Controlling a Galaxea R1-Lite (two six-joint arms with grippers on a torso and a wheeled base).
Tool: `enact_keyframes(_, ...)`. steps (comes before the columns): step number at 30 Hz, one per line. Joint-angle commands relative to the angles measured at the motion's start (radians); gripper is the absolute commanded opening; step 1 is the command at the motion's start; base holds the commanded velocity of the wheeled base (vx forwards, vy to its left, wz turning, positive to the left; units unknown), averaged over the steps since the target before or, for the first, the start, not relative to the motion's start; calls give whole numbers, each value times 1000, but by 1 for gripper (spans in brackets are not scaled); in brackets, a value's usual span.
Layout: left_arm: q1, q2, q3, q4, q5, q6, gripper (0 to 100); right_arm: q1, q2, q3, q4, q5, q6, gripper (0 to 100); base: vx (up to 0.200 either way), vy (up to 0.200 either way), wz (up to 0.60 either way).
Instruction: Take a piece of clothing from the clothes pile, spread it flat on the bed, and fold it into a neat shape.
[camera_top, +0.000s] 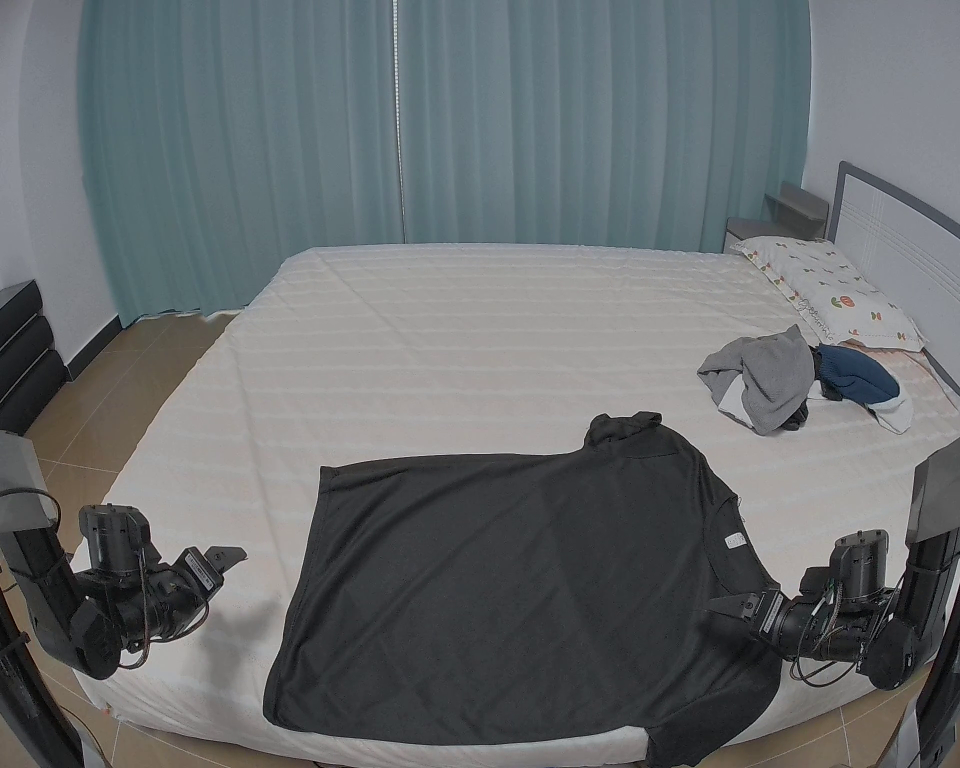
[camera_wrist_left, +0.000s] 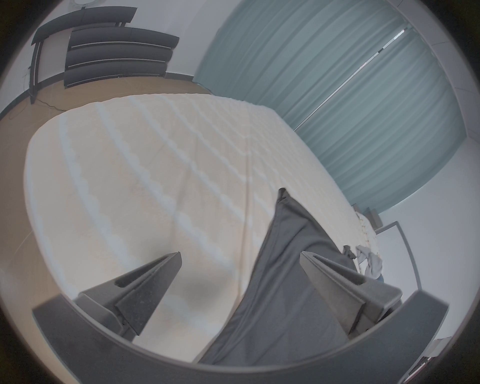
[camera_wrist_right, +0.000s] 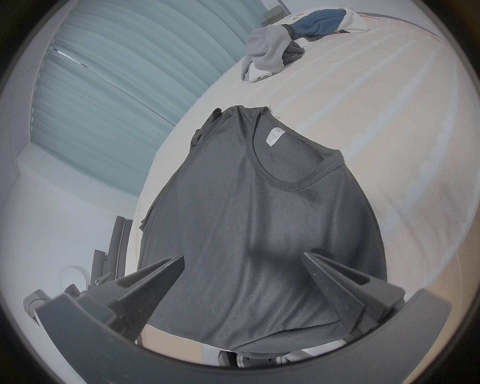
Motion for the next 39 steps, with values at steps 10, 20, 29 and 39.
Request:
enact_keyframes(10,-86,139,-421,158,-9,-32,100,-28,42,15,-95,146,142,100,0,0,0)
enact_keyframes(20,-147,371,-917,409,-70,-142,100,-58,82,12,-167,201,208,100,0,0,0)
enact_keyframes(29,-146,458,-1058,521,-68,-142,100,-61,149,-15,-167,201,209,100,0,0,0)
enact_keyframes(39,-113,464,-1070,521,-142,-125,100,-67,157,-22,-167,203,214,100,0,0,0)
